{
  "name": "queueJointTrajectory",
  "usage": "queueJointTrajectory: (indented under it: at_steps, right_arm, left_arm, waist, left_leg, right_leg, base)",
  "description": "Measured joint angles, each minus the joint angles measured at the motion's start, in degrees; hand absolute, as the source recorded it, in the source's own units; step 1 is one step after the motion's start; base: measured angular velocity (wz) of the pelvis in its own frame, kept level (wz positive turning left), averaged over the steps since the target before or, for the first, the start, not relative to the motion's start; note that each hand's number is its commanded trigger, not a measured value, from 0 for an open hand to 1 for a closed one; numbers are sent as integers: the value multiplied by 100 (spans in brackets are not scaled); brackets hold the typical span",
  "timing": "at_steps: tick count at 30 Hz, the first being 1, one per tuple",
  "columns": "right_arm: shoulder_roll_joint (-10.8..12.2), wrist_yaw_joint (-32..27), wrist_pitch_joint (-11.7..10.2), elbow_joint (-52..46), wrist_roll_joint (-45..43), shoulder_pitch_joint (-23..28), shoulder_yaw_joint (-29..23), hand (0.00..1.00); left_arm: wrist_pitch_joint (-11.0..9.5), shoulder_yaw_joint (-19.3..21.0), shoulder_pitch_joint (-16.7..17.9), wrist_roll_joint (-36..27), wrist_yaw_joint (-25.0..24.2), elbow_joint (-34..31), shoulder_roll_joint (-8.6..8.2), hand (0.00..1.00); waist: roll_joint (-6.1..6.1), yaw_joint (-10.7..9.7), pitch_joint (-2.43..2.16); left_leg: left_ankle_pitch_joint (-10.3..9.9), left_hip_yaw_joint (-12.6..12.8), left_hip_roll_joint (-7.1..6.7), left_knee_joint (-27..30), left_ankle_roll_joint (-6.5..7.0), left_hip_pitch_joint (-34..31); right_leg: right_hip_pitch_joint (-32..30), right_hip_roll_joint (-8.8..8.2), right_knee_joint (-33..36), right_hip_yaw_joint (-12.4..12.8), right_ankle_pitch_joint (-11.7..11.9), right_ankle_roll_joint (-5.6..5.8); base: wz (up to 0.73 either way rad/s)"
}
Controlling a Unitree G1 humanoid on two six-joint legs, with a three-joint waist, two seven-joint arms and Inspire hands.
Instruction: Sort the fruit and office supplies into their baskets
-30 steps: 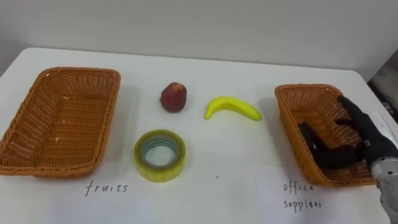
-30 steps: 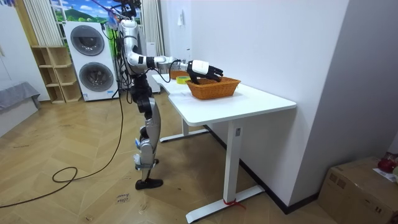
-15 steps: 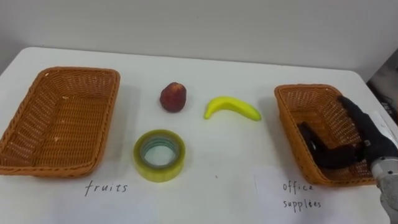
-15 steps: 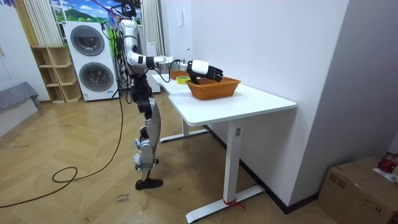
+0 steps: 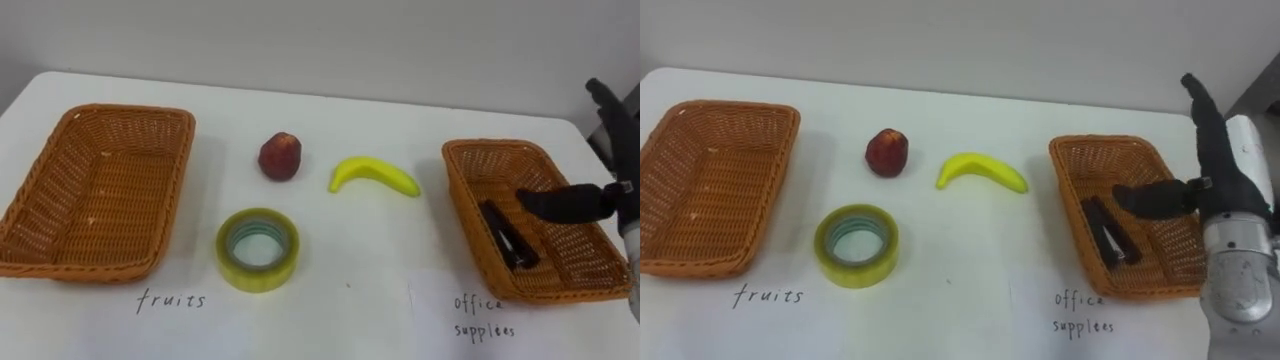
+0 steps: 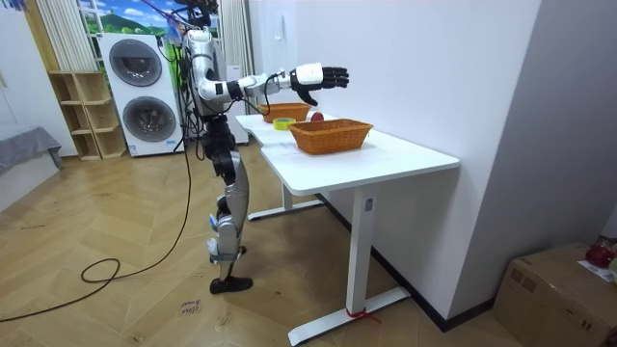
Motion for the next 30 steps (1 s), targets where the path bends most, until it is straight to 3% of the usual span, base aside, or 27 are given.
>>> queueJointTrajectory:
  at_steps: [8, 13, 19, 21, 23, 30]
  right_arm:
    - [-7, -408, -6, -217, 245, -552, -2, 0]
    - [-6, -449, -50, -217, 303, -571, -2, 0]
    - [1, -348, -51, -224, 686, -571, 261, 0]
    - [5, -244, -51, -224, 760, -571, 430, 0]
    - [6, -198, -50, -224, 788, -603, 519, 0]
    - [19, 1, -45, -224, 833, -937, 897, 0]
  left_arm:
    - [-1, 1, -12, 27, 0, -115, 0, 0]
    - [-3, 0, -11, 57, 8, -241, -1, 0]
    - [42, -5, -18, 55, 95, -261, -38, 0]
    - [47, -6, -5, 55, 95, -260, -39, 0]
    - [47, -6, -9, 58, 95, -263, -39, 0]
    - [50, -18, 11, 57, 42, -270, -38, 0]
  waist:
    - [-21, 42, -16]
    - [-11, 37, -18]
    - [125, 175, -20]
    - [192, 202, 10]
    - [204, 271, 8]
    - [128, 356, -3]
  left_leg:
    - [0, -23, -4, 29, 0, -19]
    - [0, -138, -9, 46, 0, -36]
    - [1, -149, -9, 57, 0, -29]
    - [1, -150, -8, 60, 0, 5]
    - [1, -154, -8, 57, -1, -16]
    - [17, -318, -17, 136, -4, -213]
  right_leg:
    - [2, -1, -11, -35, 0, 0]
    - [34, -6, -18, -147, 1, 1]
    - [52, -7, -20, -156, 1, 1]
    - [100, -7, -21, -173, 1, 1]
    - [85, -10, -20, -202, 1, 1]
    - [25, -19, -23, -391, 1, 1]
  base:
    - [1]
    - [9]
    - [1]
    - [3]
    - [0]
    - [12]
